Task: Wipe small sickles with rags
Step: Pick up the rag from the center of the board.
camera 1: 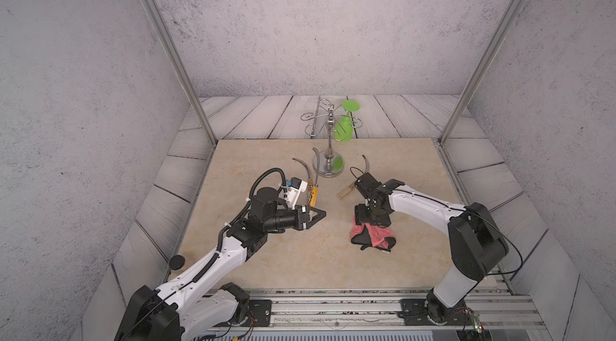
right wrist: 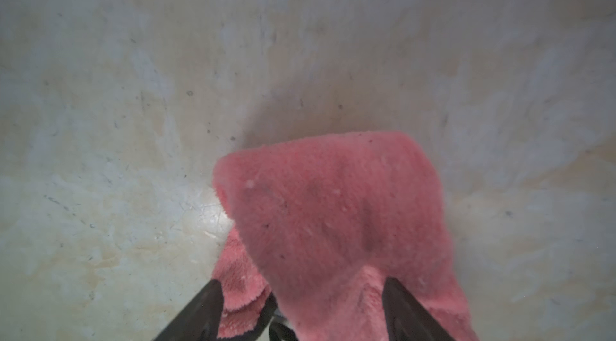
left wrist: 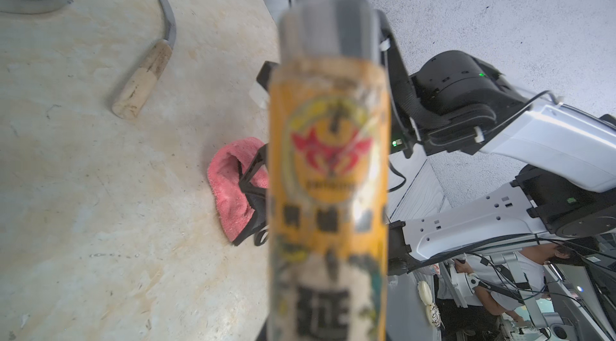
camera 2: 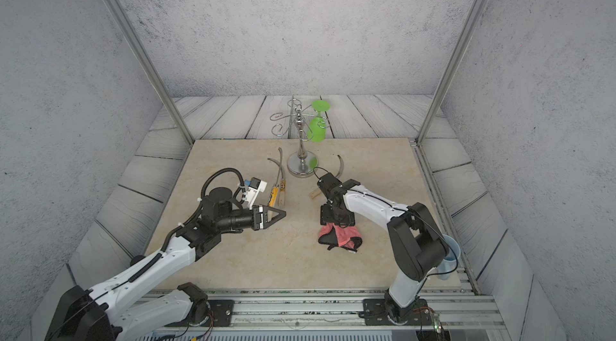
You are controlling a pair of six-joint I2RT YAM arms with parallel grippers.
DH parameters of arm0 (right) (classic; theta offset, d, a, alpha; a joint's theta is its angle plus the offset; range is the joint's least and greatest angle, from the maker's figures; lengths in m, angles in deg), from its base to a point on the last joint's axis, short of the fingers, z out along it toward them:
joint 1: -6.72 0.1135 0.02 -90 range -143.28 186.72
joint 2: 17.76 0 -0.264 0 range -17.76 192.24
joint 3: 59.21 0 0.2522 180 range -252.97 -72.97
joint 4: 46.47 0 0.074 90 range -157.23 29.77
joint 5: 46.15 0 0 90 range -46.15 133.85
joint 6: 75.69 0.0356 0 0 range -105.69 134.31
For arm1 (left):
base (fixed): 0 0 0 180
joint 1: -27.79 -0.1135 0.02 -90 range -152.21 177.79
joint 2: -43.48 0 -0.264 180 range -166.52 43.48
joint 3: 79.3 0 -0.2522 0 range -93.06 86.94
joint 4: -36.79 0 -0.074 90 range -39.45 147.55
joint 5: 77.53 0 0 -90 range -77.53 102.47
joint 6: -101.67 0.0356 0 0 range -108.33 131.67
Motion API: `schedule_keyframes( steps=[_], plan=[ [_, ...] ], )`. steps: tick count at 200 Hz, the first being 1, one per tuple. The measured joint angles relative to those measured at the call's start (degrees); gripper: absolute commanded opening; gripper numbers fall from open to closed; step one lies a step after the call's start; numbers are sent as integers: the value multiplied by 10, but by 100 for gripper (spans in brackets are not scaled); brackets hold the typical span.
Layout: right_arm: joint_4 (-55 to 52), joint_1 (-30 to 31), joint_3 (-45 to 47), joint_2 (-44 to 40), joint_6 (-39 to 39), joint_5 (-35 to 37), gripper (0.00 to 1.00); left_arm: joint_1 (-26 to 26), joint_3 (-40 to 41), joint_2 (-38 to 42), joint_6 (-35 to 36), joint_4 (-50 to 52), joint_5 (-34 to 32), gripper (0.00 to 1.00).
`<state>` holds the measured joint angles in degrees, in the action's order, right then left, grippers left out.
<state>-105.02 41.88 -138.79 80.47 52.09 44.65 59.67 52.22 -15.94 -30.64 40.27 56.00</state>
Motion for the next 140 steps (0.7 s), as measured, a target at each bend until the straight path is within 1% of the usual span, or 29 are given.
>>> schedule_keyframes(
  steps=[25, 46, 67, 77, 93, 104, 124, 140],
  plan=[
    [9, 5, 0, 31, 8, -5, 76, 0, 0, 2, 0, 1, 3, 0],
    [14, 5, 3, 37, 13, -5, 76, -3, 0, 4, 0, 2, 5, 0],
    [17, 5, 3, 48, 15, -4, 73, -4, 0, 4, 0, 2, 7, 0],
    [17, 5, 2, 52, 16, -2, 67, -4, 0, 4, 0, 2, 8, 0],
    [15, 5, 3, 55, 16, 4, 46, -4, 0, 3, 0, 2, 9, 0],
    [9, 3, 4, 56, 17, 12, 35, -4, 0, 3, 0, 2, 9, 0],
    [3, -3, 5, 55, 14, 17, 25, -4, 0, 3, 0, 2, 9, 0],
    [2, -4, 7, 53, 8, 18, 19, -4, 0, 2, 0, 3, 10, 0]
  ],
)
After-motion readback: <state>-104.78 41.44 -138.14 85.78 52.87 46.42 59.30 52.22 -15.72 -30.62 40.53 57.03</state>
